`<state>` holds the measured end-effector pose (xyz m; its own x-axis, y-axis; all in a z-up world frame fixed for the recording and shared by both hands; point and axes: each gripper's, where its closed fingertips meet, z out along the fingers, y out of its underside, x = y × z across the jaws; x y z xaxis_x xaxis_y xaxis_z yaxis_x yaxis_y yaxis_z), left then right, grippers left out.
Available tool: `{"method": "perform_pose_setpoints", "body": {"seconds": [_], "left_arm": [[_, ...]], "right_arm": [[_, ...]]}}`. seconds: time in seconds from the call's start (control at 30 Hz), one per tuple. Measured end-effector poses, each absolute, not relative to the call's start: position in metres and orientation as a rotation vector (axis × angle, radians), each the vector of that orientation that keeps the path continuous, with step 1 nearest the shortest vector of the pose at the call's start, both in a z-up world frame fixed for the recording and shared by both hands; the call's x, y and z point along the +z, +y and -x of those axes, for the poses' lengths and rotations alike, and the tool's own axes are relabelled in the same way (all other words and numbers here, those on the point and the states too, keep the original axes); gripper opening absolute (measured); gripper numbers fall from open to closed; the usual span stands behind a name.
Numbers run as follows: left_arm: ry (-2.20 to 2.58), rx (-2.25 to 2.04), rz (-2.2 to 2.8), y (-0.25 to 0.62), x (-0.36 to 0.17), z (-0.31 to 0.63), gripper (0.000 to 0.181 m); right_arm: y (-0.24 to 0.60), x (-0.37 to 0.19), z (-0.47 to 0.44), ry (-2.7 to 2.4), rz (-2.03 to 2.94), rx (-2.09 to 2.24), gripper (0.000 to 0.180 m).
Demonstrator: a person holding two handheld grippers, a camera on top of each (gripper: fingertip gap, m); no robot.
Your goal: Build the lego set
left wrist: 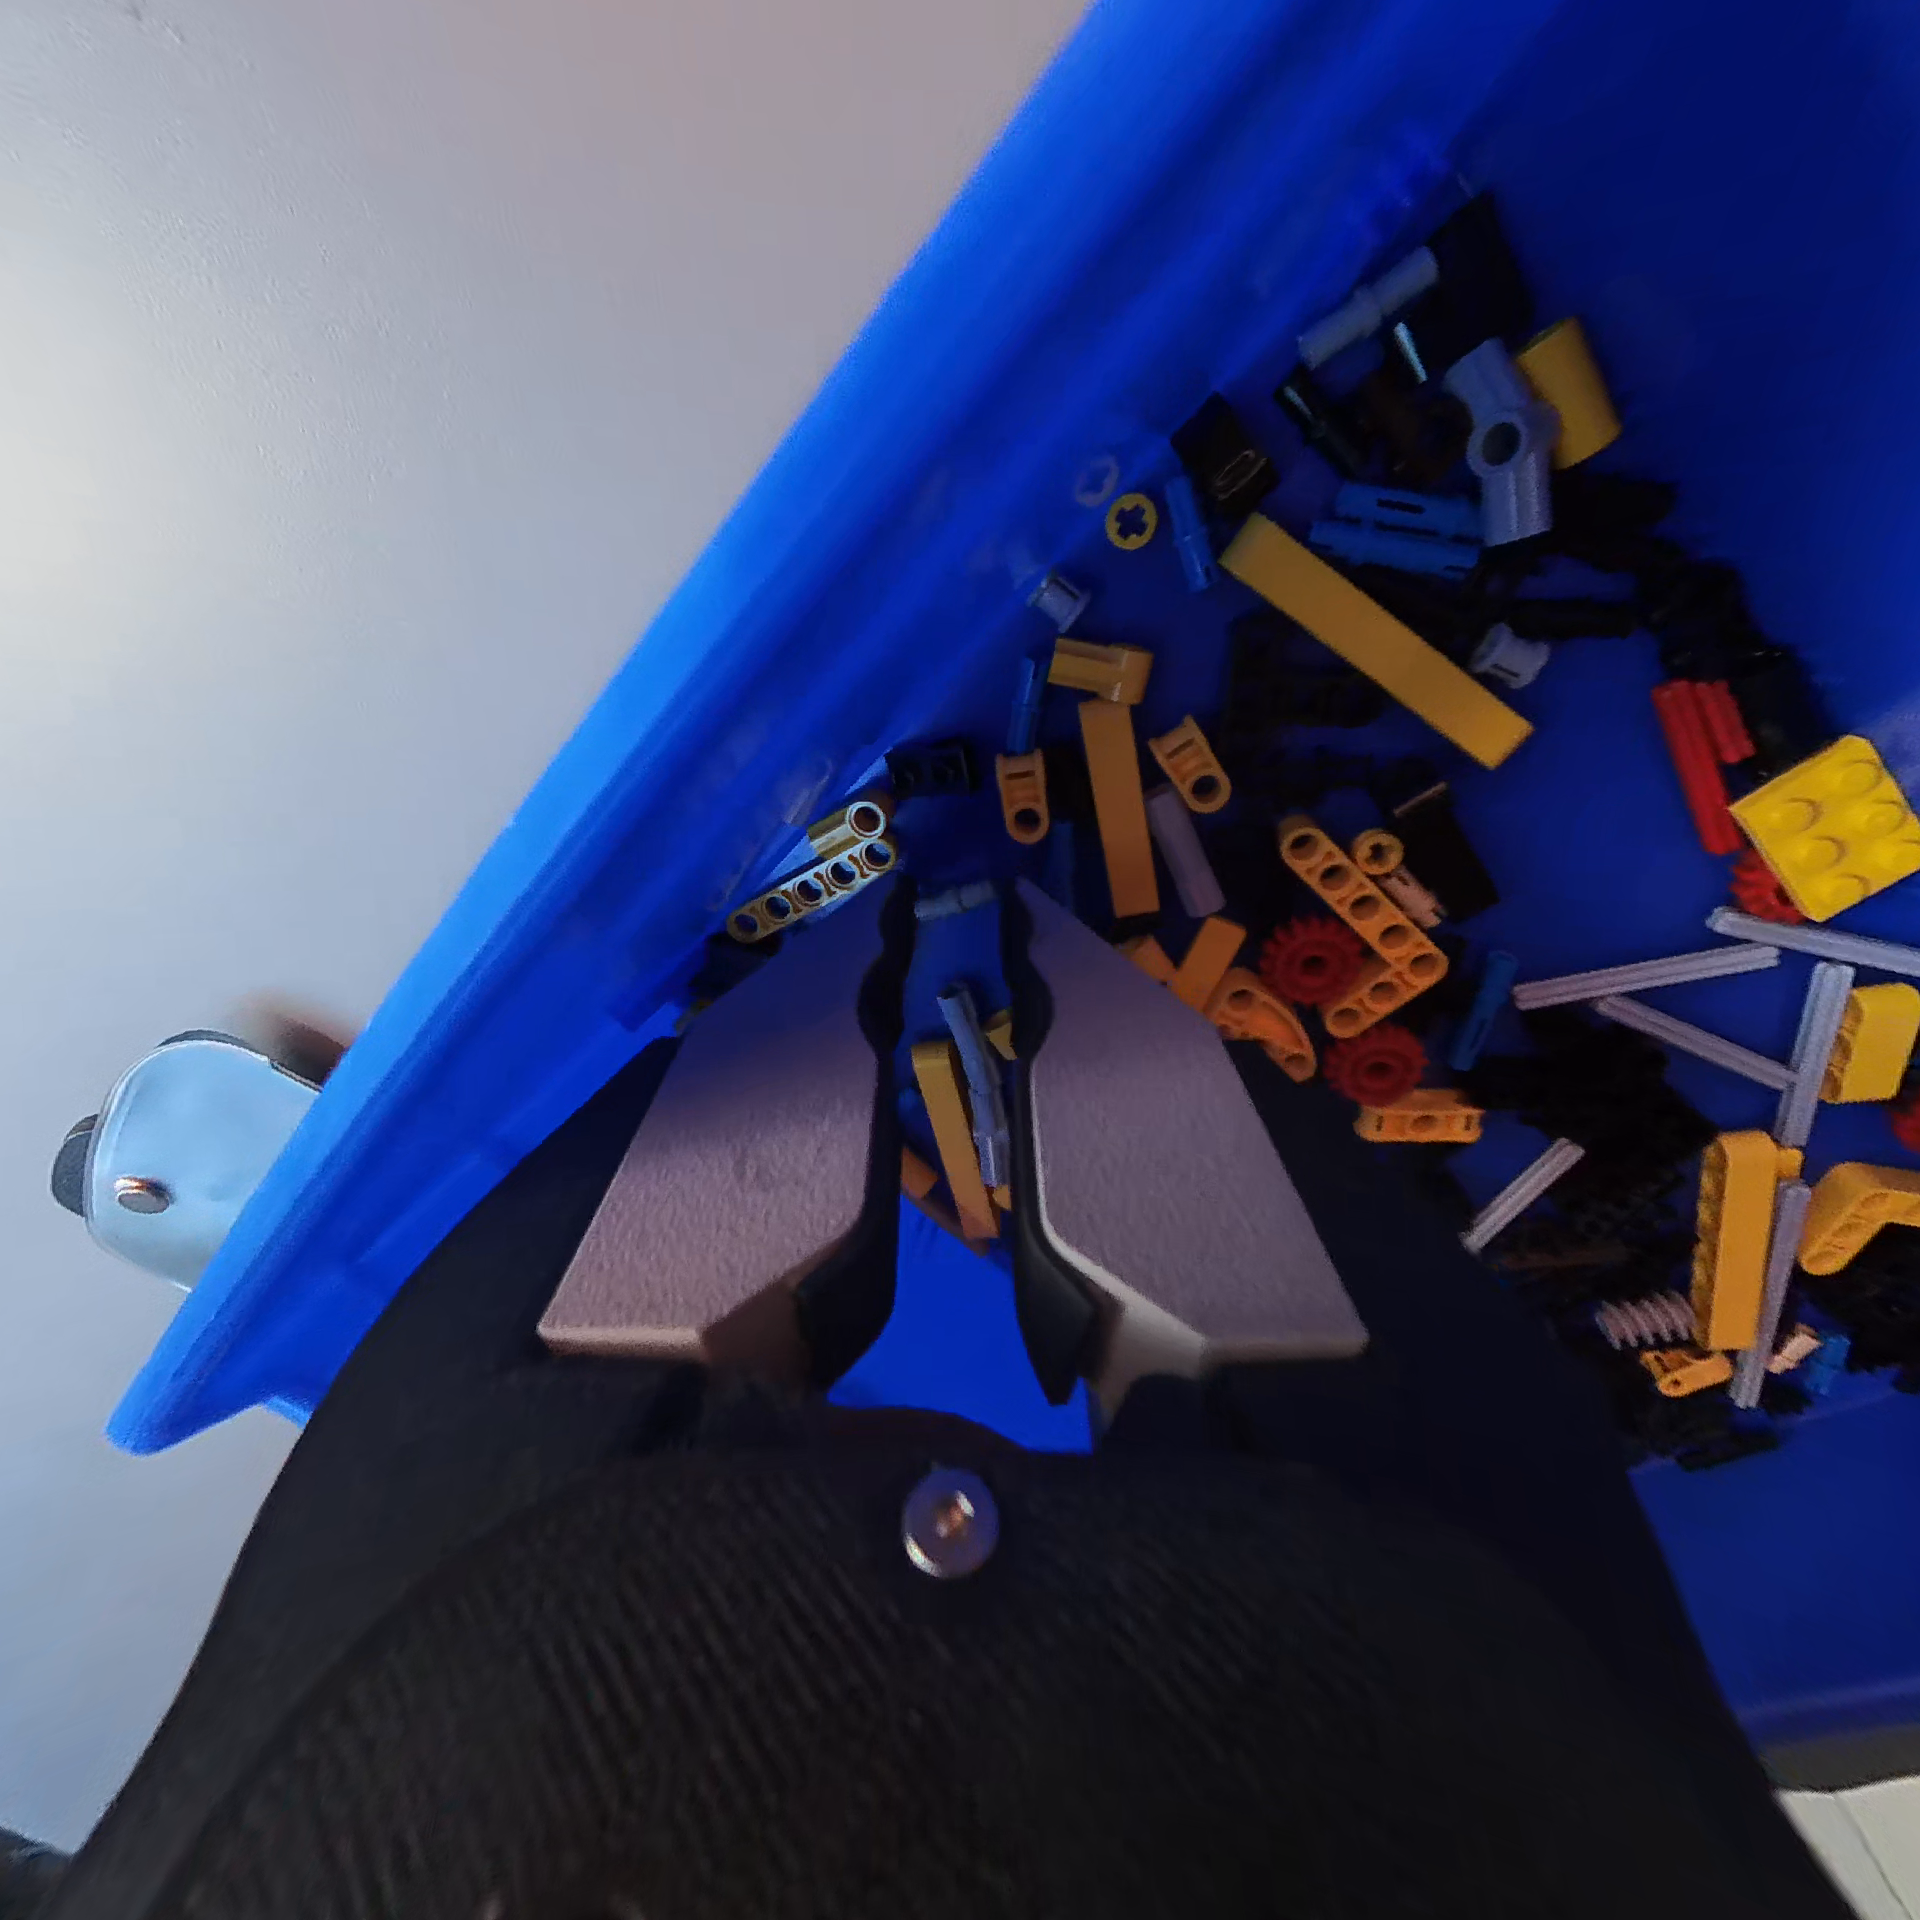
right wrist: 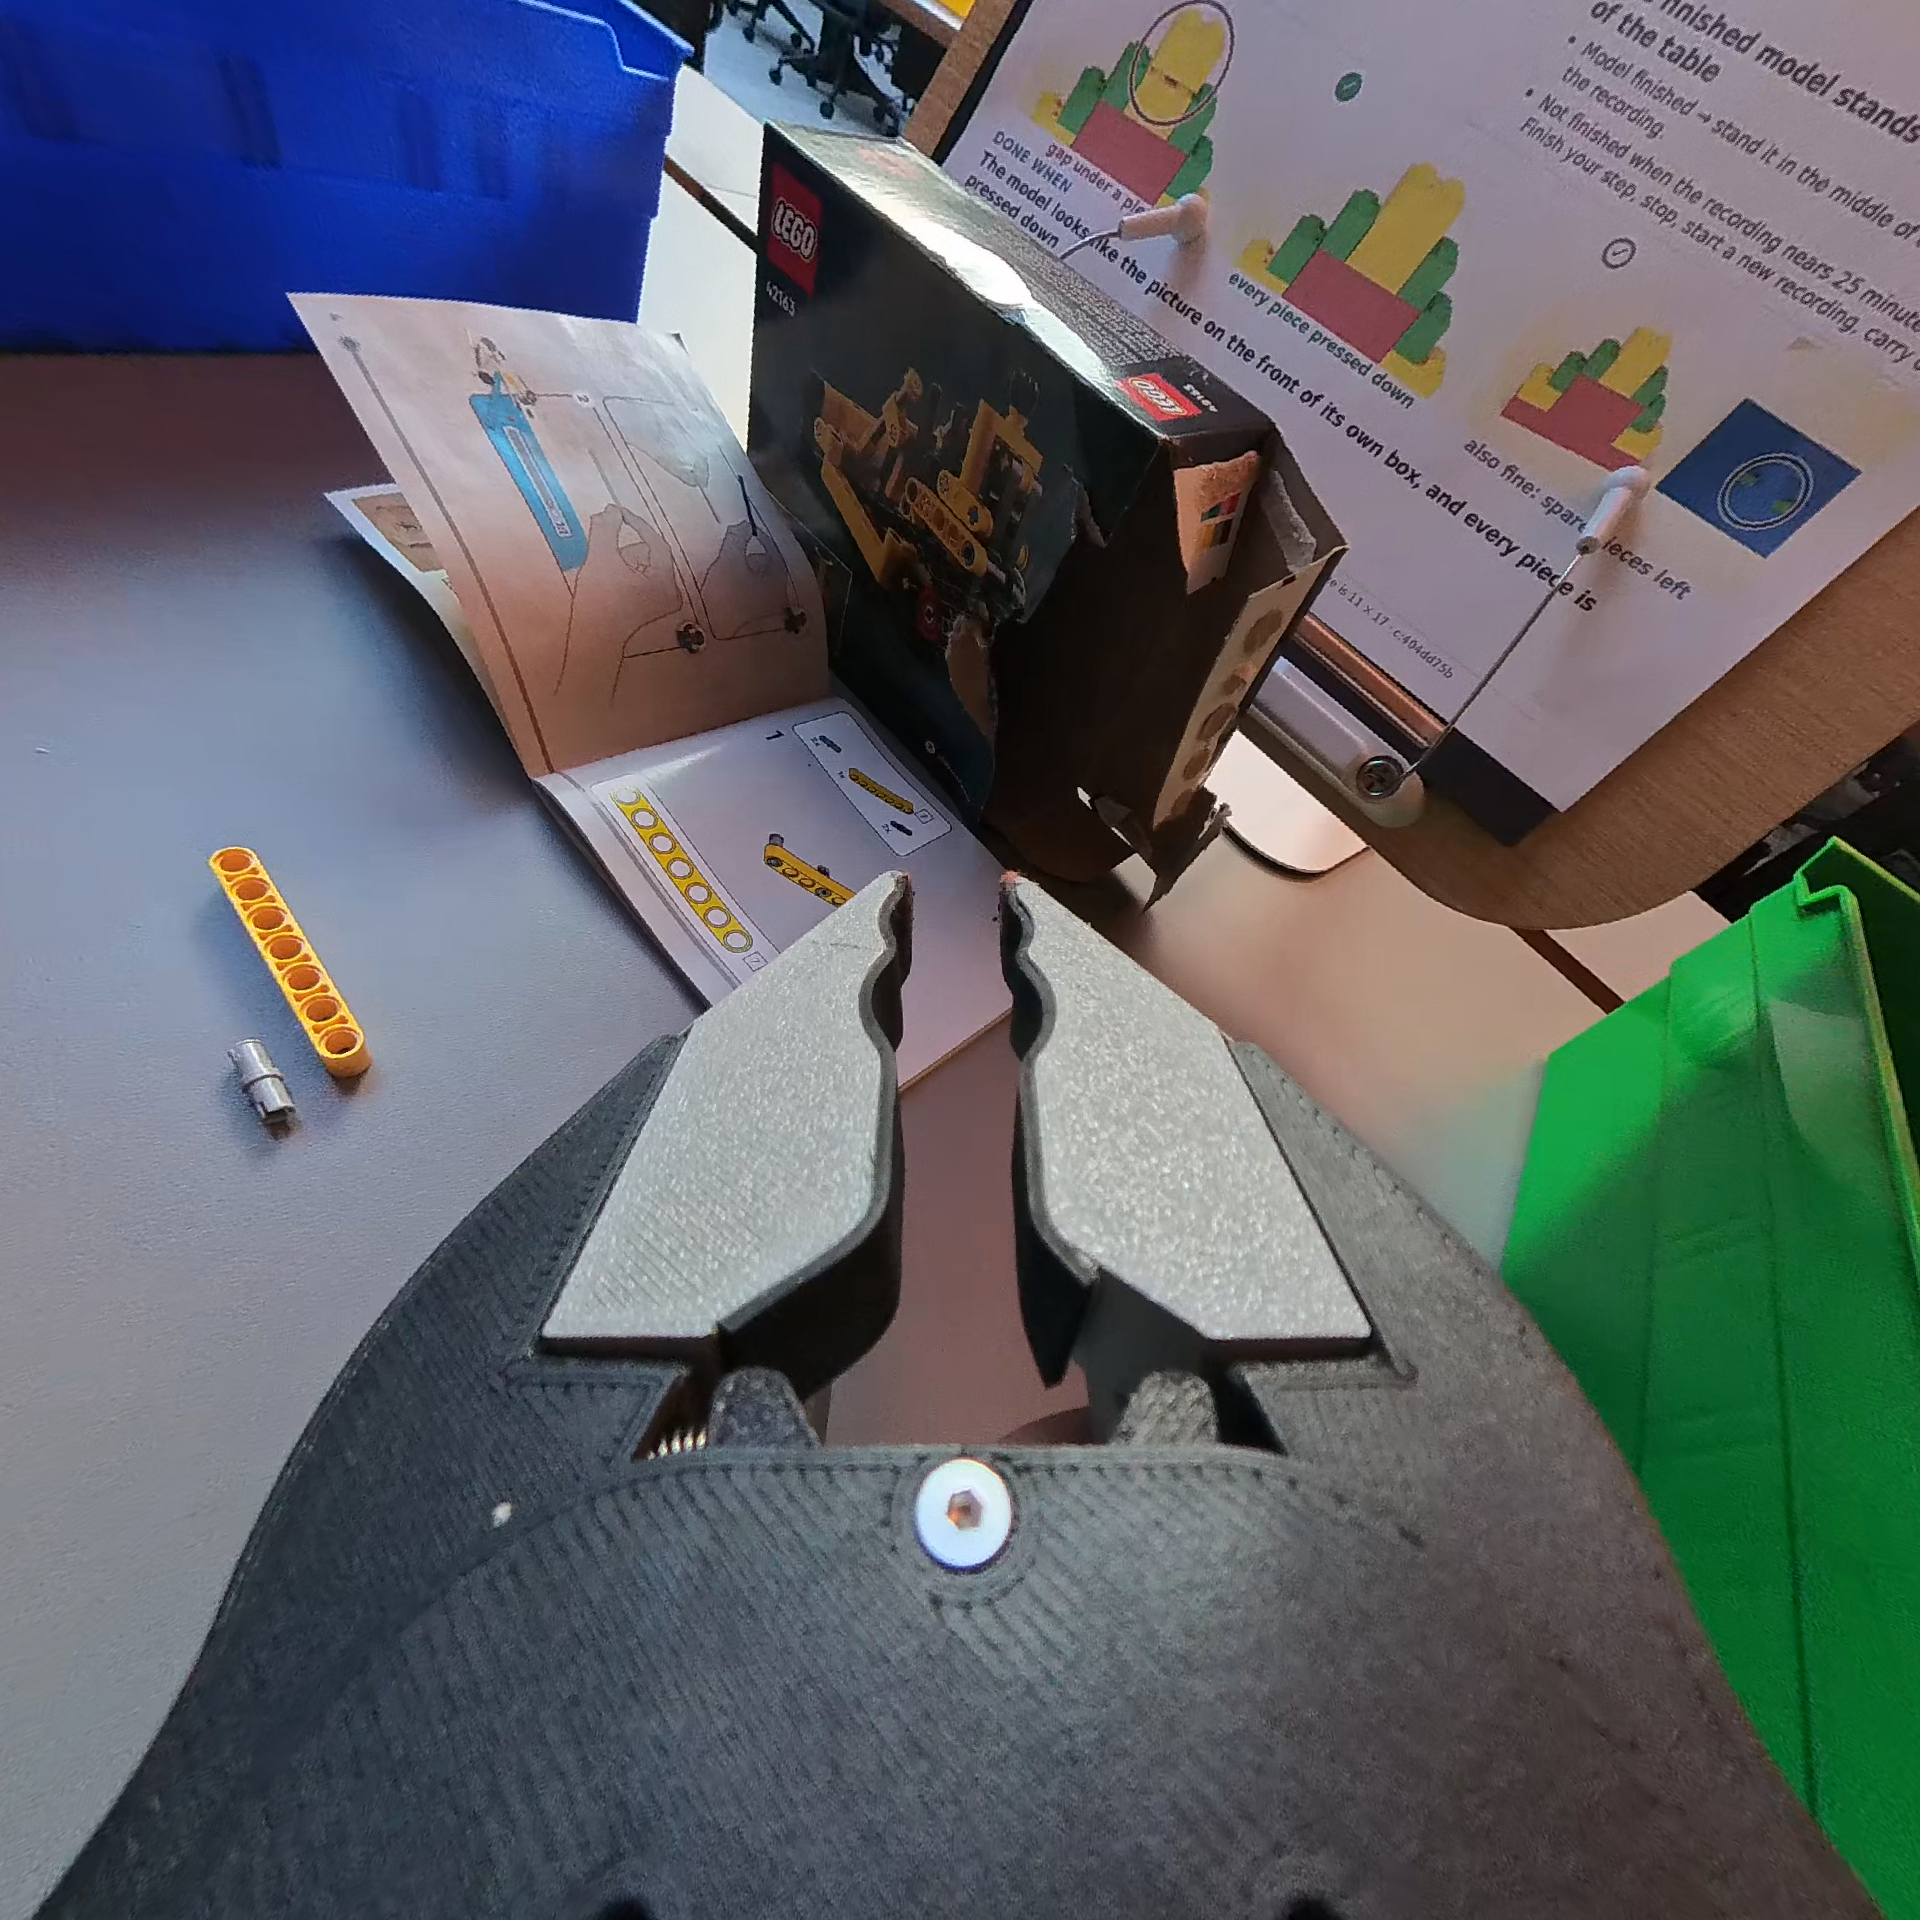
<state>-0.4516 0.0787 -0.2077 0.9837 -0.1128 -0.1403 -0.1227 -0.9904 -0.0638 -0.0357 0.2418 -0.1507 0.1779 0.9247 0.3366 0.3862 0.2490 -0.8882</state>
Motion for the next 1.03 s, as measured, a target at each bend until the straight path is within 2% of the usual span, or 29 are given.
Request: {"method": "perform_pose_setpoints", "body": {"seconds": [0.73,1.03], "left_arm": [[0.251,0.218,3.067,0.074,-0.205,0.450,0.014],[0.284,0.271,2.980,0.077,-0.157,0.435,0.014]], "right_arm": [[0.242,-0.151,0.036,-1.405,1.336,0.612,0.014],[0.242,-0.149,0.035,-1.398,1.331,0.608,0.014]]}}
